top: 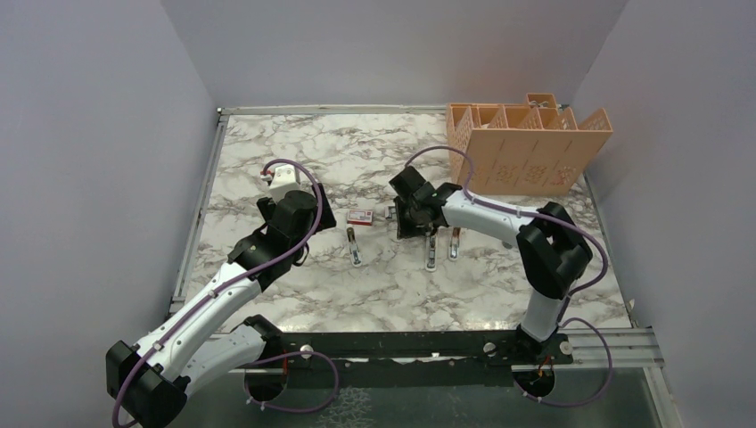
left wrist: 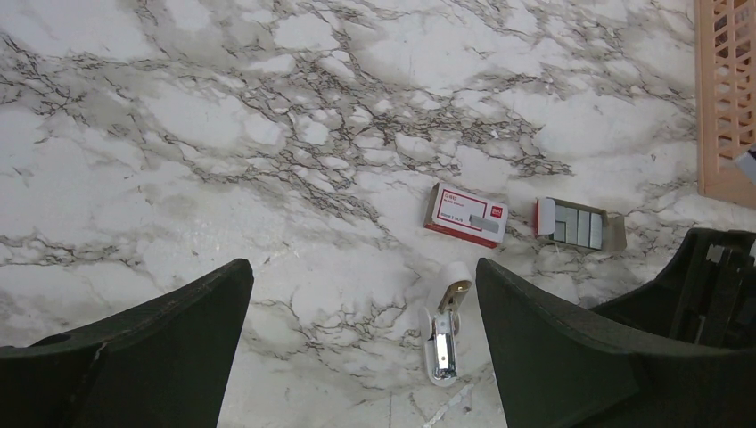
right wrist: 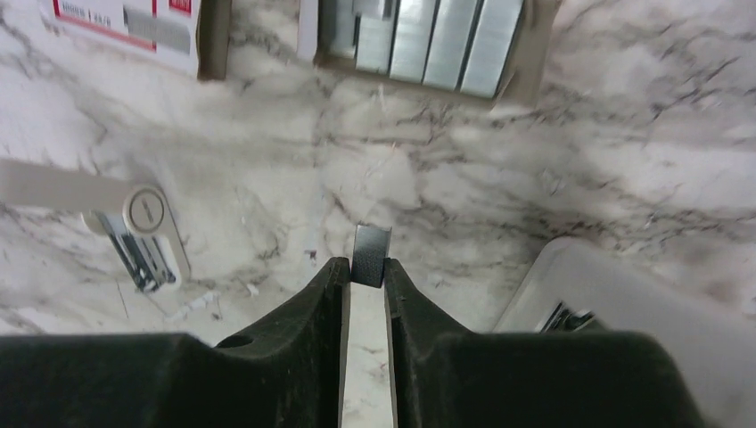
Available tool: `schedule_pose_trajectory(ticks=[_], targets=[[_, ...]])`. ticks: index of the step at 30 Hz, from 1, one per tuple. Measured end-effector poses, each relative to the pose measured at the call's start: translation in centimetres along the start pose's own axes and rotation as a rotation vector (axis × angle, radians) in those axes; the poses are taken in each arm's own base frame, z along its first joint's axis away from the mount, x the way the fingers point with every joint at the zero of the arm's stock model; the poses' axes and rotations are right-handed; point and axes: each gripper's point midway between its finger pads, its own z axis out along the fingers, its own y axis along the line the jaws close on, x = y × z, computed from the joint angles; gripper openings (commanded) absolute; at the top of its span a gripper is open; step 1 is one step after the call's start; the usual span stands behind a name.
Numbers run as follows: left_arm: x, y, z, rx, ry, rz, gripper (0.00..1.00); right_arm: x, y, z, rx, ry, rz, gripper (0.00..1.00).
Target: Load the staples into the stapler
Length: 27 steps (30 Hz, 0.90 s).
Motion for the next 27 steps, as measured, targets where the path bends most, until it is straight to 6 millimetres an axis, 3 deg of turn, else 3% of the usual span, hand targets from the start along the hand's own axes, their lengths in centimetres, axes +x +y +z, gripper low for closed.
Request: schedule_pose_trajectory(ticks=[7, 12, 27], targets=[[0.0, 0.0, 0.0, 0.000, 0.000, -0.001, 0.95, 5.1, 2.8, -0.7, -0.057, 0.076, -0.044, 0.25], [0.0, 0.0, 0.0, 0.000, 0.000, 0.000, 0.95, 8.2, 3.5, -0.5, -0.065, 0.126, -0.060, 0.26], [0.0, 0.0, 0.0, 0.000, 0.000, -0.001, 0.95, 8.1, 3.5, 0.1, -0.031, 0.136, -0.053, 0.41]])
